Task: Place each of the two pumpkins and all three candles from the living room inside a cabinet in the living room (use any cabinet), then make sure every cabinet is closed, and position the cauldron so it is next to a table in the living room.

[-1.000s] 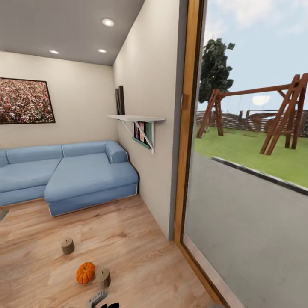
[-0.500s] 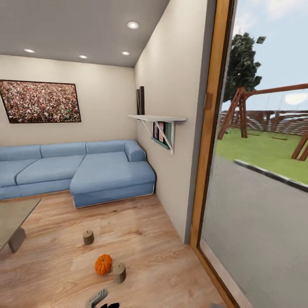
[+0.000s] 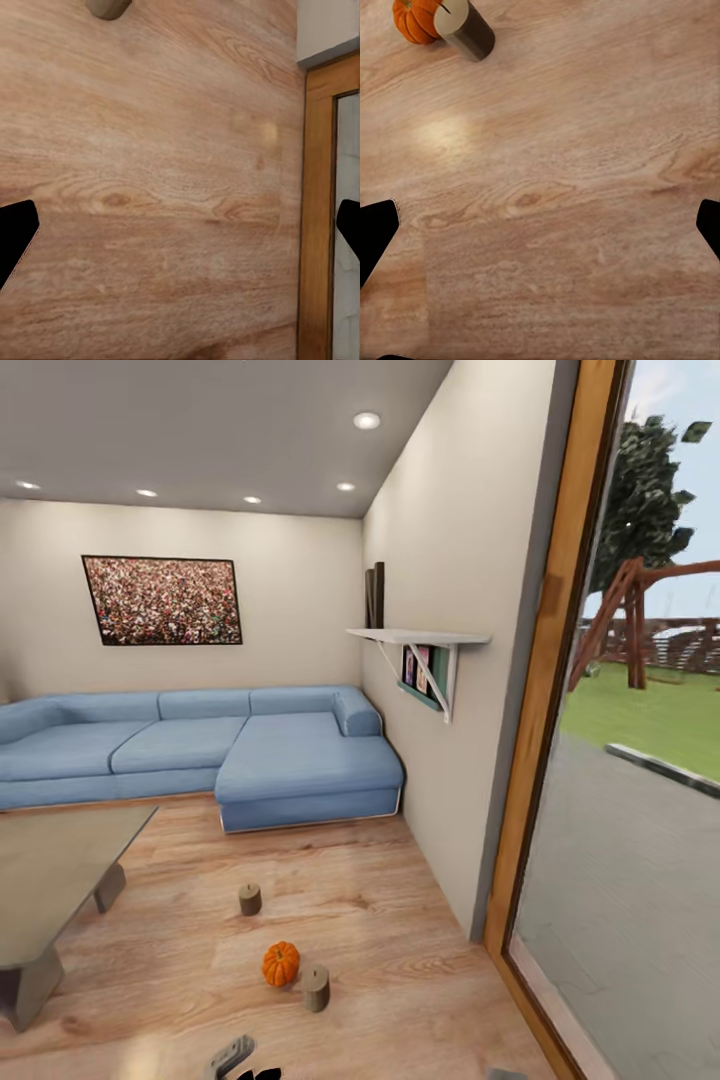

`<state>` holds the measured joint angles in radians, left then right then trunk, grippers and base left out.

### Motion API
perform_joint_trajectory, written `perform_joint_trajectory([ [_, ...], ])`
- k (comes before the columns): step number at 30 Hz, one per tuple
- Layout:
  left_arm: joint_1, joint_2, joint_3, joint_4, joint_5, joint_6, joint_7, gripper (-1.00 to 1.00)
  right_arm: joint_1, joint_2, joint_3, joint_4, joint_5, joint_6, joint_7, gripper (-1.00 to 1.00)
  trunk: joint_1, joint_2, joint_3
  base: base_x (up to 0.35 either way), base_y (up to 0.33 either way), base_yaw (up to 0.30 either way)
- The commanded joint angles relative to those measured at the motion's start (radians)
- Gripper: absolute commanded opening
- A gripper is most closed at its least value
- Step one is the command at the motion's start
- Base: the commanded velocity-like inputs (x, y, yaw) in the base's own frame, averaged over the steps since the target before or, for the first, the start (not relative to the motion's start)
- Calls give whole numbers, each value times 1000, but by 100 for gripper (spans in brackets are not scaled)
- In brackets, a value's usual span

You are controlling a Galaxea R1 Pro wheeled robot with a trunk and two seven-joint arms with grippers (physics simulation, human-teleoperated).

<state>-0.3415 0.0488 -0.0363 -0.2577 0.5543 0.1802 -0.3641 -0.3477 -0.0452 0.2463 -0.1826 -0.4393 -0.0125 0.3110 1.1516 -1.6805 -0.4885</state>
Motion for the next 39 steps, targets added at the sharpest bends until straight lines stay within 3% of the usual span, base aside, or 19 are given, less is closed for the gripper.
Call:
perform_joint_trajectory([
  [1, -1, 0, -4, 0, 10, 7, -1, 100, 0, -1, 8, 0, -10, -1, 2, 100, 0, -1, -1, 0, 0, 291],
  [11, -1, 1, -4, 5, 10, 7, -1, 100, 0, -1, 9, 0, -11, -1, 3, 100, 0, -1, -1, 58, -57, 149],
  [25, -1, 0, -4, 21, 10, 7, -1, 100, 0, -1, 8, 0, -10, 0, 2, 100, 0, -1, -1, 242, -117, 242],
  [39, -1, 0, -4, 21, 10, 5, -3, 100, 0, -1, 8, 0, -10, -1, 2, 100, 0, -1, -7, 15, -4, 217],
])
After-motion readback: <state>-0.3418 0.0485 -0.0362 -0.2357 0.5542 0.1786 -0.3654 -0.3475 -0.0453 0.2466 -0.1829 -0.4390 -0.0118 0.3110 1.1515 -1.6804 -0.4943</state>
